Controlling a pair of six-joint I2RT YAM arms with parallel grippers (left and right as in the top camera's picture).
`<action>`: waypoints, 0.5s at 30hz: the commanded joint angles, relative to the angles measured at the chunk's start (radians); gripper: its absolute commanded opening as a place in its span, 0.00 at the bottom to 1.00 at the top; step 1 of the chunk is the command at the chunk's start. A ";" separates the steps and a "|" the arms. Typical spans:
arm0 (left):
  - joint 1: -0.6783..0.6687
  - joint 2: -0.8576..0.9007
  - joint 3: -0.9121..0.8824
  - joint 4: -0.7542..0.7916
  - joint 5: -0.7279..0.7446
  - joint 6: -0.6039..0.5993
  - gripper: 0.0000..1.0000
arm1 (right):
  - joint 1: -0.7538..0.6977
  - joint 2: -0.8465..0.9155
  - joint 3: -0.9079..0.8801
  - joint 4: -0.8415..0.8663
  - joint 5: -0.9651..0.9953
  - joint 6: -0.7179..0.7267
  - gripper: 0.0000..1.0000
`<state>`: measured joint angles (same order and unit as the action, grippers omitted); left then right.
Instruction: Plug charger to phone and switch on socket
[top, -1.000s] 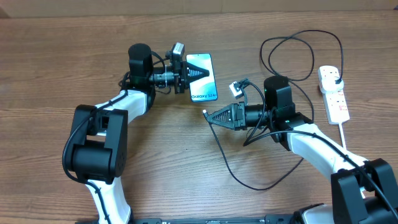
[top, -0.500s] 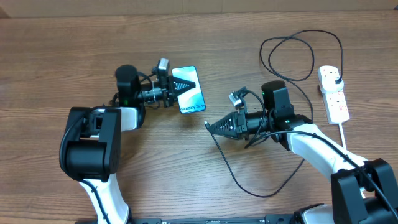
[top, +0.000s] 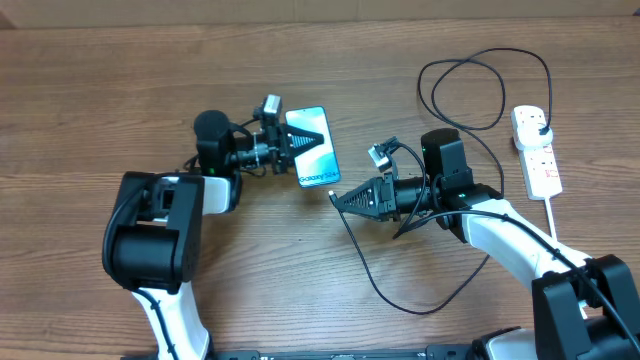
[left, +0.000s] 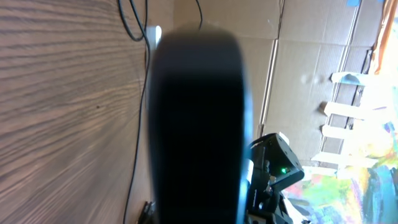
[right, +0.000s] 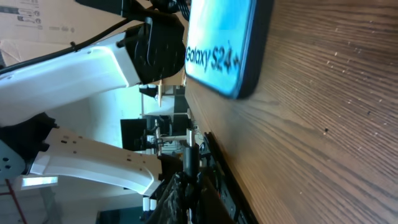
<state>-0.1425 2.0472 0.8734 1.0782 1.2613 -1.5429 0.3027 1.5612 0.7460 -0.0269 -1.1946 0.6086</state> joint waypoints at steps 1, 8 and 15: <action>-0.020 -0.005 -0.003 0.011 -0.031 -0.013 0.04 | 0.007 -0.013 -0.001 0.007 0.024 -0.008 0.04; -0.037 -0.005 -0.003 0.042 -0.068 -0.029 0.04 | 0.010 -0.013 -0.001 0.015 0.035 -0.007 0.04; -0.037 -0.005 -0.003 0.049 -0.071 -0.033 0.04 | 0.011 -0.013 -0.001 0.020 0.054 -0.006 0.04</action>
<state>-0.1719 2.0472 0.8726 1.1152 1.1988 -1.5692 0.3088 1.5612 0.7460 -0.0170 -1.1507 0.6086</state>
